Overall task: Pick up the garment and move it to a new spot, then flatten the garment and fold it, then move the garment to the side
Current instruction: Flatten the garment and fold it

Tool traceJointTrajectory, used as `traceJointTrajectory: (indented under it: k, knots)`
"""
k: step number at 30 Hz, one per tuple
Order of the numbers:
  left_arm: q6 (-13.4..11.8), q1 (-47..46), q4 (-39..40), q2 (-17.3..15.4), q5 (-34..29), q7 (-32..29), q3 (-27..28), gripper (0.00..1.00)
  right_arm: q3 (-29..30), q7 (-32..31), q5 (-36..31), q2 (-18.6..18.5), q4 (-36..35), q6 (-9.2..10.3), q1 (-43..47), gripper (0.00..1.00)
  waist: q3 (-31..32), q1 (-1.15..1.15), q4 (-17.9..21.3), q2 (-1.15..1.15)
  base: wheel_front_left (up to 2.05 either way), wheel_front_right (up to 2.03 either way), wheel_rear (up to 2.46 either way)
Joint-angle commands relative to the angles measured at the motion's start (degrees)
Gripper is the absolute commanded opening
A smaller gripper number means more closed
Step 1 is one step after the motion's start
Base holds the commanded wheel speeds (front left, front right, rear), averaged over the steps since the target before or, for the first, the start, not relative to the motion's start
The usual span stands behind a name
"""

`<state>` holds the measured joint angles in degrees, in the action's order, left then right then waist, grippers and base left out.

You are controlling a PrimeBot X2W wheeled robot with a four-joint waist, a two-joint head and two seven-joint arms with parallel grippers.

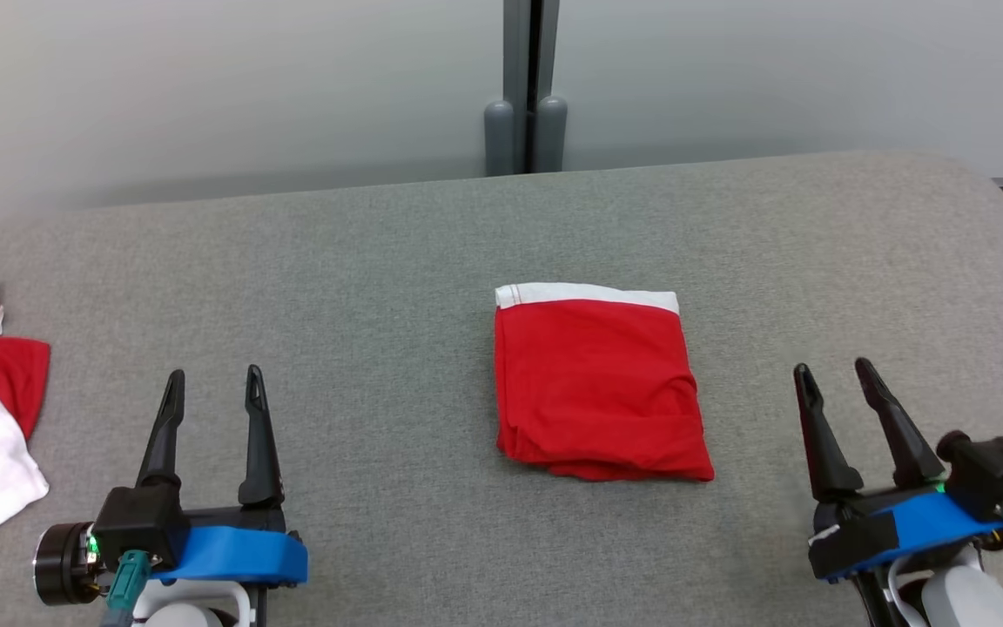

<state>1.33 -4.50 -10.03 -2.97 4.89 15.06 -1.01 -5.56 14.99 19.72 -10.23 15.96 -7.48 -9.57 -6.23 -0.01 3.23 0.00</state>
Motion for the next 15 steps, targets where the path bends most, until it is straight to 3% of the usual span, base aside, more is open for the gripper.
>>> traceJointTrajectory:
  k: [1, 15]
  knots:
    - [0.0, 1.0, -0.1, -0.1, -0.7, 0.2, 0.3, 1.00, 1.3, 0.3, -0.9, 0.8, -0.8, -0.03, 2.1, 1.00, 0.7, 0.01, 0.7, 0.00, 0.00, 0.00, 0.00]
    - [-0.4, 5.0, -1.4, -1.1, -2.0, 0.2, 1.6, 1.00, 6.6, 0.3, -6.0, 4.8, -6.6, -0.03, 10.0, 1.00, 4.0, 0.01, 0.2, 0.00, 0.00, 0.00, 0.00]
